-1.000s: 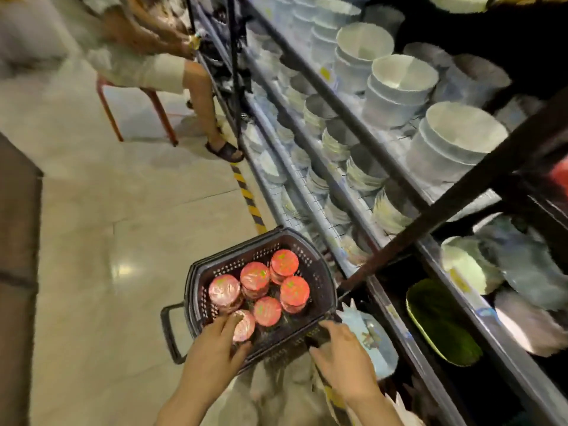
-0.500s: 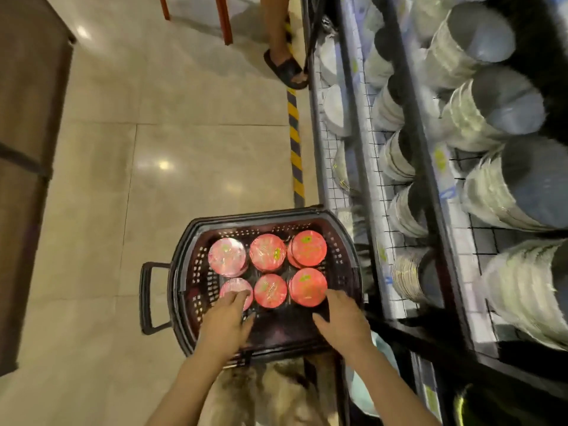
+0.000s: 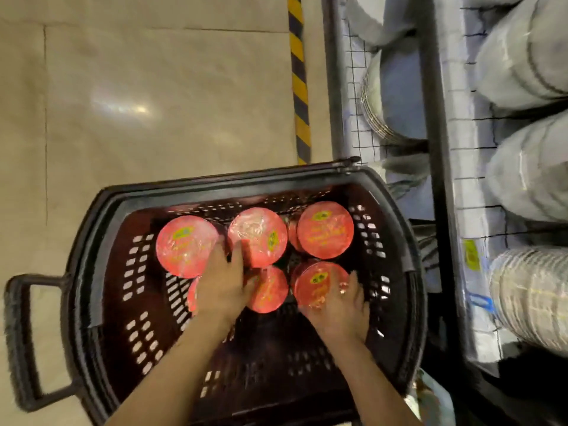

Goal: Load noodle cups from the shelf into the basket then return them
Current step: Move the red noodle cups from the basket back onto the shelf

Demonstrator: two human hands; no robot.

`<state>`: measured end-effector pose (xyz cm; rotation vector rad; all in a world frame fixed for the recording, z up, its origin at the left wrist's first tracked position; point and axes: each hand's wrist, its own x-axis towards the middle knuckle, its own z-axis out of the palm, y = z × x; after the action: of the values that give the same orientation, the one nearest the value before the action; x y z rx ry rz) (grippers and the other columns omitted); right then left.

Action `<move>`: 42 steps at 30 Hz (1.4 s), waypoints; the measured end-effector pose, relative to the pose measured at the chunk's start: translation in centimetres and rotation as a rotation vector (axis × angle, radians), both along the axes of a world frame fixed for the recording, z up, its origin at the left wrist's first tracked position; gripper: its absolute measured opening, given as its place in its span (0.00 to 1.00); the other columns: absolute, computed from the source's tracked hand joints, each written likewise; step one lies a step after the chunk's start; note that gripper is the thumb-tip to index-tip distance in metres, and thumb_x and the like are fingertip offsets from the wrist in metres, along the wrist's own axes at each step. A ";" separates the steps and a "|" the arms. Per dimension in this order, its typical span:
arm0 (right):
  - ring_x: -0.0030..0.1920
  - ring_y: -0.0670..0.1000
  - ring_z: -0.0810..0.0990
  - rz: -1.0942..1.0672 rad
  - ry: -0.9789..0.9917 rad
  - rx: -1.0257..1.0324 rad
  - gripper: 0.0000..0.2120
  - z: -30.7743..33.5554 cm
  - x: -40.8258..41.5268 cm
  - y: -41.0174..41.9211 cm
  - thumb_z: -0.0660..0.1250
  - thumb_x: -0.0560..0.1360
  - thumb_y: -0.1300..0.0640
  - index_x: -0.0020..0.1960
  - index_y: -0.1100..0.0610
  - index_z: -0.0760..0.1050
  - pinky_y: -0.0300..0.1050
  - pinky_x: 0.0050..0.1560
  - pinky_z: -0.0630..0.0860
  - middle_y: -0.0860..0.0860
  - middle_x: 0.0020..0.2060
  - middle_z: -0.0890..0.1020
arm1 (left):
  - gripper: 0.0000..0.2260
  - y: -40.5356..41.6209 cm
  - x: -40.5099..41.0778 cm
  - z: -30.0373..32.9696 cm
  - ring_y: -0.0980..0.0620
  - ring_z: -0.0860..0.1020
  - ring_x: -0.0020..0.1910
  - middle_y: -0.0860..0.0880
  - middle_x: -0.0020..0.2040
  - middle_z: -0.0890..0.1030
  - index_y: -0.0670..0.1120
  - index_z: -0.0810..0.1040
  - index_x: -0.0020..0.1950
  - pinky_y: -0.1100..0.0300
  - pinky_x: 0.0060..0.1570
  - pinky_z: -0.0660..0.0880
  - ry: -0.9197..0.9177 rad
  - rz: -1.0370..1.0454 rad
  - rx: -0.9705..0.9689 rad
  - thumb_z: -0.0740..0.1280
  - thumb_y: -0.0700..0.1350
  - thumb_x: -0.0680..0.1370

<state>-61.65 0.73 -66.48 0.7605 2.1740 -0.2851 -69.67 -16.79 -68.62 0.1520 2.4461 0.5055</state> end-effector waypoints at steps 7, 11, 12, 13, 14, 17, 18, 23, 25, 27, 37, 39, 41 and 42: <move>0.75 0.64 0.44 -0.058 0.003 -0.006 0.61 -4.8 0.6 0.0 0.70 0.63 0.32 0.74 0.48 0.28 0.62 0.72 0.54 0.60 0.74 0.34 | 0.51 1.0 -2.5 -5.7 0.25 0.69 0.61 0.23 0.64 0.64 0.40 0.66 0.68 0.39 0.56 0.72 0.150 -0.186 -0.074 0.81 0.57 0.52; 0.74 0.64 0.43 -0.091 0.055 -0.026 0.60 -5.3 0.7 0.1 0.71 0.65 0.35 0.74 0.48 0.28 0.62 0.70 0.59 0.59 0.73 0.33 | 0.52 1.6 -2.9 -6.6 0.26 0.69 0.60 0.24 0.64 0.65 0.45 0.58 0.70 0.40 0.56 0.72 0.166 -0.193 -0.077 0.80 0.60 0.54; 0.74 0.64 0.43 -0.089 0.072 -0.037 0.59 -5.4 0.8 0.2 0.71 0.65 0.37 0.74 0.48 0.29 0.62 0.70 0.60 0.59 0.73 0.34 | 0.52 1.7 -2.8 -6.4 0.27 0.68 0.61 0.25 0.65 0.64 0.46 0.56 0.71 0.41 0.56 0.72 0.147 -0.184 -0.072 0.79 0.60 0.56; 0.74 0.64 0.44 -0.089 0.081 -0.049 0.58 -5.3 0.9 0.3 0.72 0.65 0.37 0.75 0.48 0.30 0.61 0.70 0.60 0.58 0.73 0.35 | 0.51 1.8 -2.8 -6.2 0.29 0.67 0.62 0.27 0.66 0.63 0.47 0.56 0.72 0.42 0.56 0.72 0.125 -0.174 -0.076 0.78 0.59 0.58; 0.74 0.64 0.44 -0.098 0.083 -0.067 0.57 -5.2 1.1 0.4 0.72 0.65 0.38 0.75 0.48 0.32 0.61 0.70 0.60 0.58 0.74 0.37 | 0.50 1.8 -2.7 -5.8 0.30 0.66 0.62 0.28 0.66 0.62 0.47 0.57 0.73 0.43 0.56 0.71 0.099 -0.157 -0.079 0.78 0.59 0.59; 0.74 0.63 0.48 -0.166 0.097 -0.162 0.54 -4.5 1.6 1.3 0.72 0.64 0.36 0.76 0.47 0.40 0.61 0.70 0.60 0.56 0.75 0.42 | 0.47 2.1 -2.7 -4.2 0.33 0.66 0.62 0.31 0.64 0.64 0.46 0.61 0.74 0.45 0.55 0.71 0.060 -0.114 -0.068 0.76 0.60 0.61; 0.74 0.62 0.49 -0.183 0.094 -0.202 0.52 -4.2 1.7 1.6 0.71 0.64 0.36 0.76 0.47 0.44 0.59 0.70 0.60 0.56 0.75 0.44 | 0.46 2.3 -2.9 -3.5 0.35 0.65 0.62 0.33 0.63 0.64 0.47 0.61 0.74 0.46 0.56 0.70 0.016 -0.126 -0.093 0.74 0.62 0.62; 0.73 0.56 0.57 -0.337 0.103 -0.385 0.40 -4.7 1.7 2.6 0.72 0.67 0.42 0.74 0.50 0.61 0.50 0.72 0.58 0.55 0.74 0.57 | 0.39 2.6 -3.4 -2.9 0.39 0.65 0.63 0.38 0.61 0.64 0.47 0.61 0.72 0.50 0.60 0.68 -0.244 -0.227 -0.244 0.67 0.66 0.68; 0.72 0.55 0.61 -0.415 0.193 -0.361 0.33 -5.5 1.4 2.6 0.72 0.70 0.46 0.72 0.53 0.66 0.48 0.72 0.60 0.56 0.72 0.63 | 0.36 2.6 -2.8 -3.8 0.38 0.66 0.63 0.38 0.62 0.66 0.46 0.59 0.73 0.49 0.60 0.67 -0.235 -0.182 -0.223 0.65 0.62 0.72; 0.72 0.56 0.62 -0.427 0.285 -0.276 0.32 -5.9 1.3 2.5 0.71 0.72 0.50 0.73 0.55 0.64 0.48 0.71 0.59 0.58 0.72 0.64 | 0.38 2.5 -1.9 -4.8 0.37 0.67 0.63 0.37 0.63 0.66 0.47 0.51 0.76 0.48 0.61 0.66 -0.215 -0.101 -0.168 0.66 0.59 0.74; 0.74 0.58 0.59 -1.098 0.214 -0.241 0.49 -5.7 2.6 -0.1 0.70 0.73 0.49 0.76 0.63 0.39 0.46 0.70 0.59 0.61 0.74 0.58 | 0.47 1.6 4.0 -6.4 0.39 0.61 0.71 0.38 0.73 0.58 0.43 0.46 0.76 0.47 0.67 0.62 -0.244 0.228 0.003 0.73 0.55 0.69; 0.72 0.58 0.62 -1.203 0.185 -0.292 0.52 -6.3 2.0 -1.0 0.71 0.71 0.47 0.76 0.62 0.36 0.48 0.68 0.62 0.60 0.73 0.61 | 0.48 1.8 4.9 -6.8 0.39 0.59 0.72 0.37 0.73 0.57 0.42 0.48 0.76 0.45 0.70 0.60 -0.163 0.228 -0.037 0.74 0.56 0.68; 0.71 0.60 0.65 -1.291 0.188 -0.297 0.54 -7.2 1.1 -1.7 0.72 0.70 0.46 0.76 0.61 0.36 0.51 0.67 0.64 0.60 0.72 0.63 | 0.47 2.2 5.8 -7.0 0.40 0.57 0.73 0.39 0.74 0.56 0.41 0.50 0.76 0.42 0.71 0.57 -0.069 0.246 -0.081 0.74 0.56 0.67; 0.70 0.61 0.66 -1.349 0.198 -0.274 0.55 -7.6 0.5 -2.0 0.73 0.69 0.46 0.76 0.60 0.37 0.52 0.66 0.65 0.61 0.71 0.64 | 0.46 2.5 6.2 -7.1 0.41 0.56 0.74 0.39 0.75 0.55 0.41 0.51 0.76 0.41 0.71 0.55 -0.027 0.263 -0.088 0.74 0.55 0.67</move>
<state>-61.13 -1.23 -74.11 1.9718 1.3873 -1.3171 -63.47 -14.32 -75.69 -0.2145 2.4694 0.5068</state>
